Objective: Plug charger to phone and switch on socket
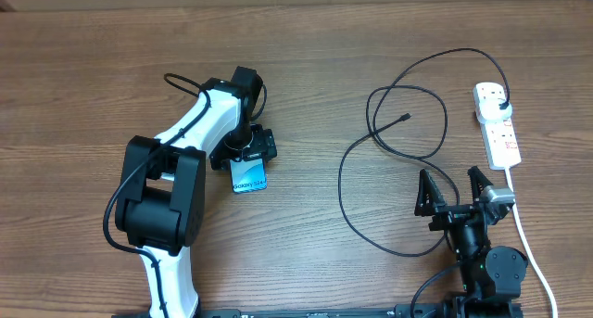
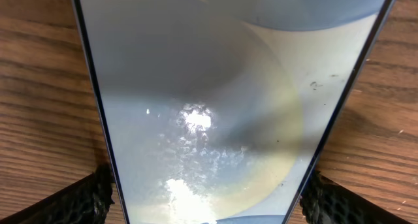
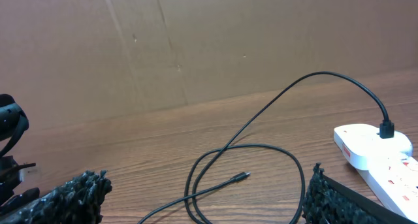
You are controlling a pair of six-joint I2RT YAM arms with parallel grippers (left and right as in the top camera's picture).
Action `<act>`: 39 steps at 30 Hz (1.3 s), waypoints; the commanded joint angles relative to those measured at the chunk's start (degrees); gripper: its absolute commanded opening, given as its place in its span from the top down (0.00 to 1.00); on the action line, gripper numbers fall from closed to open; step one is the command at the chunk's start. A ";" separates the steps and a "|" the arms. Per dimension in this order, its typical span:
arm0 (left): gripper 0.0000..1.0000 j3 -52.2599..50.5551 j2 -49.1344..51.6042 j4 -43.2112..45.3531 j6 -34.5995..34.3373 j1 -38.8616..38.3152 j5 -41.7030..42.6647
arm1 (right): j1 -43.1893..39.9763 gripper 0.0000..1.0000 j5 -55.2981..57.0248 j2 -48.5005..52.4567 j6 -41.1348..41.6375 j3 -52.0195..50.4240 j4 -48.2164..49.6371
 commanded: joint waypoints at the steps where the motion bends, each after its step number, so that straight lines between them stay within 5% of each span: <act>1: 0.04 -5.31 8.96 3.30 -1.40 -0.02 1.22 | 0.07 0.00 0.33 -0.37 -0.09 -0.61 0.20; 39: 0.07 -5.31 8.96 5.99 -1.38 -0.02 -3.06 | 0.07 0.00 0.33 -0.37 -0.09 -0.61 0.20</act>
